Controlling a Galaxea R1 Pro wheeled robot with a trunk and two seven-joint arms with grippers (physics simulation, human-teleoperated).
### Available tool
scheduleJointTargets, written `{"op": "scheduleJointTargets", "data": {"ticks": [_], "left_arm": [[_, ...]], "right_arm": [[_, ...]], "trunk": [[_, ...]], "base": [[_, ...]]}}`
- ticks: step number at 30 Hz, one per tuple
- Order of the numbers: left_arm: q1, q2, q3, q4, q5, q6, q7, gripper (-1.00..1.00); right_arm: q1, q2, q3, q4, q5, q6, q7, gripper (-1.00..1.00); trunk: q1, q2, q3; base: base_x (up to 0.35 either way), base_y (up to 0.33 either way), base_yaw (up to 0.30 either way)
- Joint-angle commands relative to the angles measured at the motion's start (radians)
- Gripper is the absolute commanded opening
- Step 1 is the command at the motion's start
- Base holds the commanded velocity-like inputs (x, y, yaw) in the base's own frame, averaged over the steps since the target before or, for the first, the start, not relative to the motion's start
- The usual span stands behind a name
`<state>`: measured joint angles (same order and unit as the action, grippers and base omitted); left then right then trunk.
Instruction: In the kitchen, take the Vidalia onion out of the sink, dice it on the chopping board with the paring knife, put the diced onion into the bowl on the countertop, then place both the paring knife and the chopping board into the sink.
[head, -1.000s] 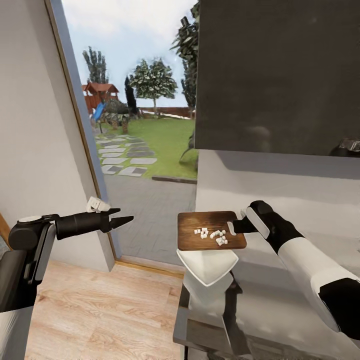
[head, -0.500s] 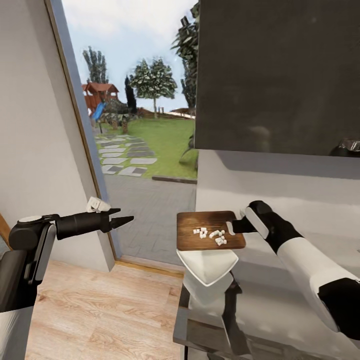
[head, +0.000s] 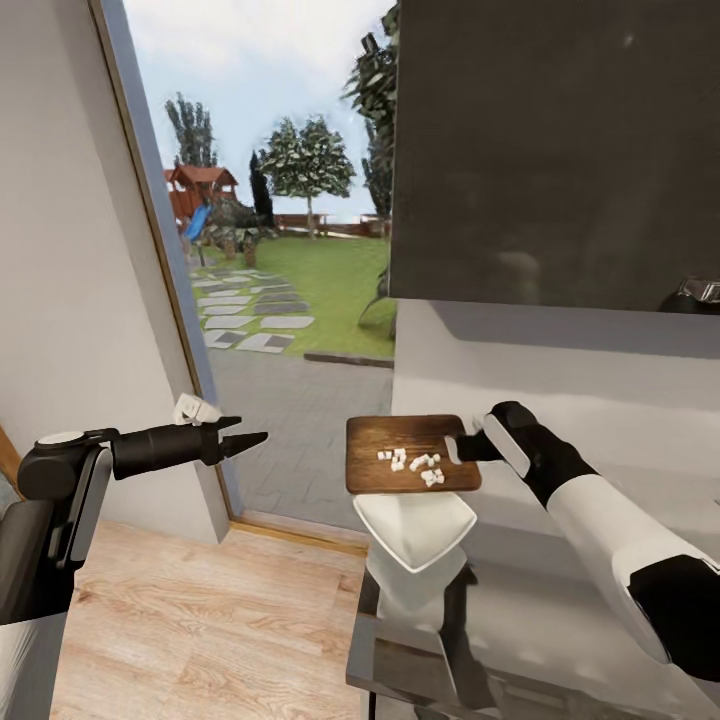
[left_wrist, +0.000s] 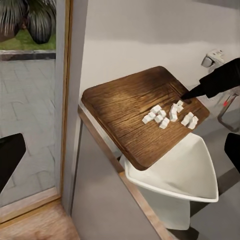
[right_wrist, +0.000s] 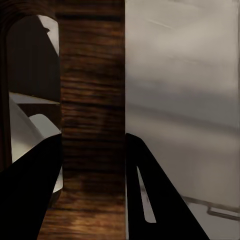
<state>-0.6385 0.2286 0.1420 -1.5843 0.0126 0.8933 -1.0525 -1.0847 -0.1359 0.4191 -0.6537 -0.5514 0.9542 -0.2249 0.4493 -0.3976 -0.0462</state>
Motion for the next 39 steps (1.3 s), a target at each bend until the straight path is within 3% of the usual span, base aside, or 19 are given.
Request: {"op": "scheduleJointTargets", "data": {"ticks": [1, 18, 30, 39], "left_arm": [[-0.001, 0.000, 0.001, 0.000, 0.001, 0.009, -0.003, 1.00], [-0.001, 0.000, 0.001, 0.000, 0.001, 0.009, -0.003, 1.00], [-0.001, 0.000, 0.001, 0.000, 0.001, 0.009, -0.003, 1.00], [-0.001, 0.000, 0.001, 0.000, 0.001, 0.009, -0.003, 1.00]], "right_arm": [[-0.001, -0.001, 0.007, 0.000, -0.012, -0.007, -0.010, -1.00], [-0.001, -0.001, 0.007, 0.008, -0.012, -0.027, -0.010, -1.00], [-0.001, -0.001, 0.009, 0.090, -0.012, -0.152, -0.007, -1.00], [-0.001, -0.001, 0.009, 0.109, -0.012, -0.170, -0.007, -1.00]], "trunk": [[0.001, -0.002, -0.002], [0.001, -0.002, -0.002], [0.001, -0.002, -0.002], [0.001, -0.002, -0.002]], "base": [[0.000, 0.000, 0.000], [0.000, 0.000, 0.000], [0.000, 0.000, 0.000], [0.000, 0.000, 0.000]]}}
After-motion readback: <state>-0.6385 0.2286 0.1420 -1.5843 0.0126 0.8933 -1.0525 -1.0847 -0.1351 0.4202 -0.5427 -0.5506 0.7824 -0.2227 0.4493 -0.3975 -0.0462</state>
